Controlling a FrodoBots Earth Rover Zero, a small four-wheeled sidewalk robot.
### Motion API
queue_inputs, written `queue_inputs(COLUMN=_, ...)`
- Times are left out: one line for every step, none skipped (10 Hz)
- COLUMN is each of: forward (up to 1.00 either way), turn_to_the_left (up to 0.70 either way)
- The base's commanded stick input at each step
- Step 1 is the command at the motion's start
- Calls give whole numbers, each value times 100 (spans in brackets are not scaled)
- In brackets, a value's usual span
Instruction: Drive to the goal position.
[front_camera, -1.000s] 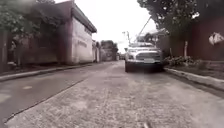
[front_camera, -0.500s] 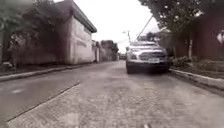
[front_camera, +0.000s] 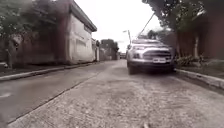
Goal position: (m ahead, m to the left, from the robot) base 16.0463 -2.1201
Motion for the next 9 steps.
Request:
queue_inputs(forward=70, turn_to_the_left=0)
queue_inputs(forward=70, turn_to_the_left=0)
queue_inputs(forward=70, turn_to_the_left=0)
queue_inputs(forward=70, turn_to_the_left=0)
queue_inputs(forward=70, turn_to_the_left=0)
queue_inputs(forward=70, turn_to_the_left=0)
queue_inputs(forward=70, turn_to_the_left=0)
queue_inputs(forward=70, turn_to_the_left=0)
queue_inputs(forward=70, turn_to_the_left=0)
